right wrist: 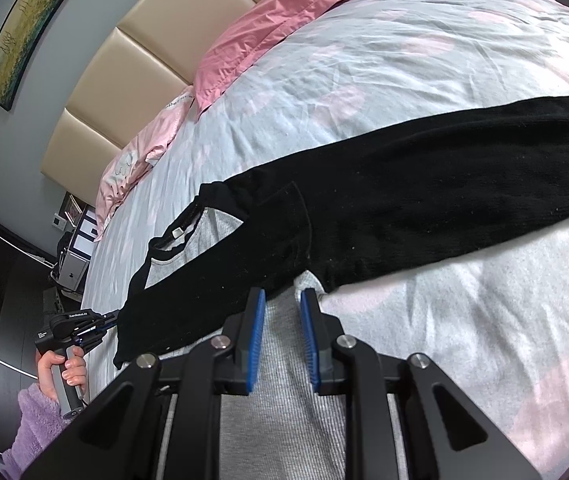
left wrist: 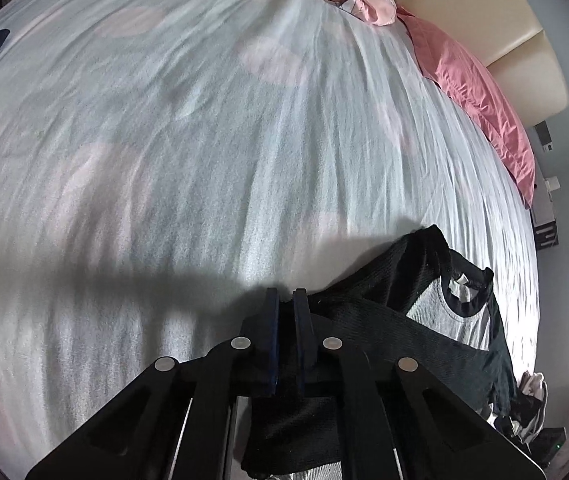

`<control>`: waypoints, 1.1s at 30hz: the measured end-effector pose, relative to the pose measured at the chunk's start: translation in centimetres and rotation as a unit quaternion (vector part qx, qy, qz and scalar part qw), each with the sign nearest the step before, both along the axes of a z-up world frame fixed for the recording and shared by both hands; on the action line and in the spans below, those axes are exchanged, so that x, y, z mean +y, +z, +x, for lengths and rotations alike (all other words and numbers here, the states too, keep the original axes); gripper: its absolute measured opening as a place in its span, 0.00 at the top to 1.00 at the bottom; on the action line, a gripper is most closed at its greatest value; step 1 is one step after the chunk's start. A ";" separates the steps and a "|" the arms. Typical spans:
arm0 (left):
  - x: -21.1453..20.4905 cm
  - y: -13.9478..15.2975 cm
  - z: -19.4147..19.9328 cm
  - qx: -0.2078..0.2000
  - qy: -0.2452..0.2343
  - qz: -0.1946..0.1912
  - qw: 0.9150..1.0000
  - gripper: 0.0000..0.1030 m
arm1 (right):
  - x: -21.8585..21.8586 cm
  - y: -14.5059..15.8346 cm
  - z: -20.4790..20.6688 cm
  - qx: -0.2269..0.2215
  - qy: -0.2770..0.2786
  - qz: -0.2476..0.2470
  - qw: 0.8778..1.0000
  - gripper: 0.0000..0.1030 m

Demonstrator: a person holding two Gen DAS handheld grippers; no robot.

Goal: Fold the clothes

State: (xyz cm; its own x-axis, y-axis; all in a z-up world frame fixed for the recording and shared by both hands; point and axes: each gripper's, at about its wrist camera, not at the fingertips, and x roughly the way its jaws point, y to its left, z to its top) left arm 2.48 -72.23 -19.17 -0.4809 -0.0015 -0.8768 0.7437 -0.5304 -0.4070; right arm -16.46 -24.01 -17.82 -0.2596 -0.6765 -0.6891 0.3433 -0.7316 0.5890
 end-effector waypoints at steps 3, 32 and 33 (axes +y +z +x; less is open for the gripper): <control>-0.5 1.8 -1.1 -0.007 -0.011 -0.037 0.999 0.95 | 0.1 0.1 -0.1 0.000 -0.001 -0.003 1.000 0.81; 17.4 6.8 7.3 -0.028 -0.104 -0.197 0.974 0.40 | 2.2 3.1 -0.2 0.067 -0.036 0.049 0.996 0.81; 18.2 7.0 7.8 -0.015 -0.100 -0.190 0.977 0.40 | 2.5 3.8 0.2 0.081 -0.033 0.050 0.995 0.81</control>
State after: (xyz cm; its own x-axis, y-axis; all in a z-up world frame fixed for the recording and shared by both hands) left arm 10.27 -54.02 -12.12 -0.4787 -0.2379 -0.8451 0.6190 -0.7741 -0.1328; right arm -16.26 -21.54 -14.07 -0.4152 -0.5835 -0.6979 0.3766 -0.8086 0.4520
